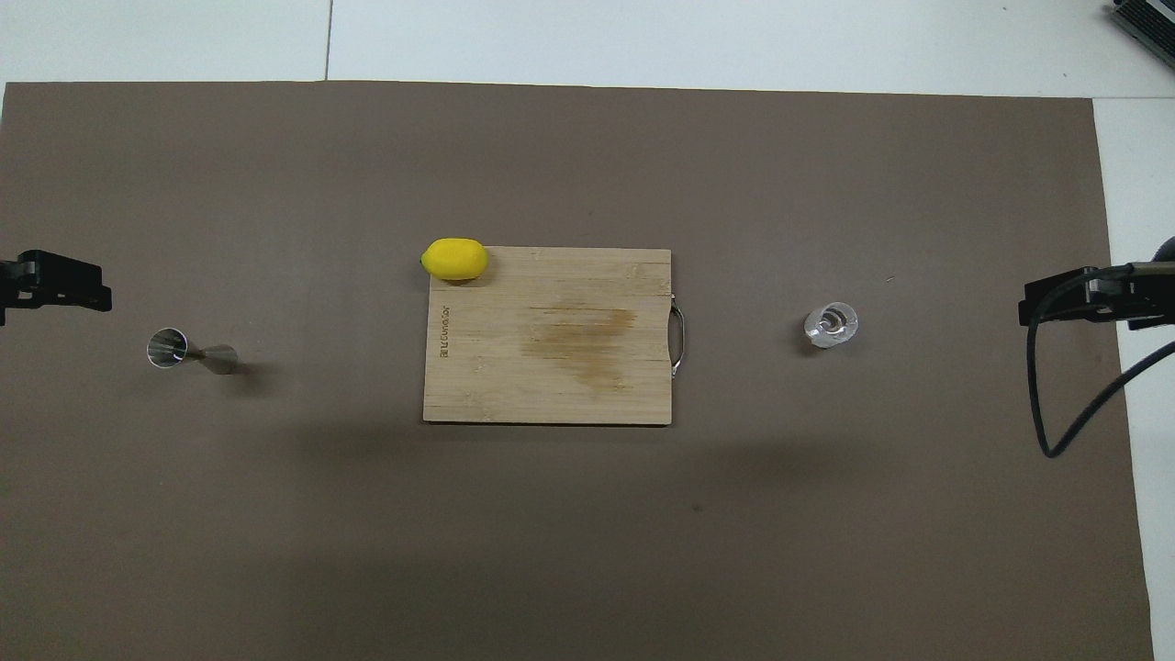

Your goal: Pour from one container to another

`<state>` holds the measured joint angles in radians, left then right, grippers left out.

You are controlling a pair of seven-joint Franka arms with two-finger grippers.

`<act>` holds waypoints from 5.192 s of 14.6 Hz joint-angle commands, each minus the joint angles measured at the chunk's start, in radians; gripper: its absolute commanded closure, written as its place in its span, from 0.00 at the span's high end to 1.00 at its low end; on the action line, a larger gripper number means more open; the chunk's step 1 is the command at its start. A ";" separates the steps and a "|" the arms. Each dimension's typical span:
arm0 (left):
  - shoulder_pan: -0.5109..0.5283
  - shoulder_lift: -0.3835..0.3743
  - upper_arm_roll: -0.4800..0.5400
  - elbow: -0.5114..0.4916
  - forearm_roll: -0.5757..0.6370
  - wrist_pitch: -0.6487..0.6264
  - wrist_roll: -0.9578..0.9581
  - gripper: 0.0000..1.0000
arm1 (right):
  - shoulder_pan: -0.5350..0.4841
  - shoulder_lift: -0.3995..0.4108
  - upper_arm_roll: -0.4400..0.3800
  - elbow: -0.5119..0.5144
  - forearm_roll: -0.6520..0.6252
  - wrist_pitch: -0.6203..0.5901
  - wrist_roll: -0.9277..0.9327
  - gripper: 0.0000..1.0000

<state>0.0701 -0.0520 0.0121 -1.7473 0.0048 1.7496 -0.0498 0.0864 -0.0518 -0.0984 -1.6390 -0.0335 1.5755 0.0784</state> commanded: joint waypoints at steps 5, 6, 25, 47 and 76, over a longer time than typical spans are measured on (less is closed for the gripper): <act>0.057 0.032 -0.004 -0.046 -0.011 0.116 0.001 1.00 | -0.008 -0.009 0.002 -0.030 0.038 0.003 0.176 1.00; 0.059 0.031 -0.003 -0.044 -0.009 0.098 -0.001 1.00 | -0.020 -0.016 -0.001 -0.041 0.067 0.004 0.199 1.00; -0.009 -0.008 -0.015 -0.077 -0.115 -0.016 0.001 1.00 | -0.254 0.158 -0.004 -0.133 0.592 0.110 0.486 1.00; 0.425 0.480 -0.011 0.272 -0.905 -0.389 1.500 1.00 | -0.340 0.480 -0.004 -0.255 1.126 0.130 0.792 1.00; 0.424 0.552 -0.003 0.040 -0.965 -0.578 2.358 1.00 | -0.258 0.537 -0.001 -0.391 1.314 0.258 0.587 1.00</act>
<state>0.4982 0.5159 -0.0036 -1.6871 -0.9614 1.1927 2.2863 -0.1785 0.4830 -0.1015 -2.0253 1.2530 1.8112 0.6789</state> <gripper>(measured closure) 0.000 0.000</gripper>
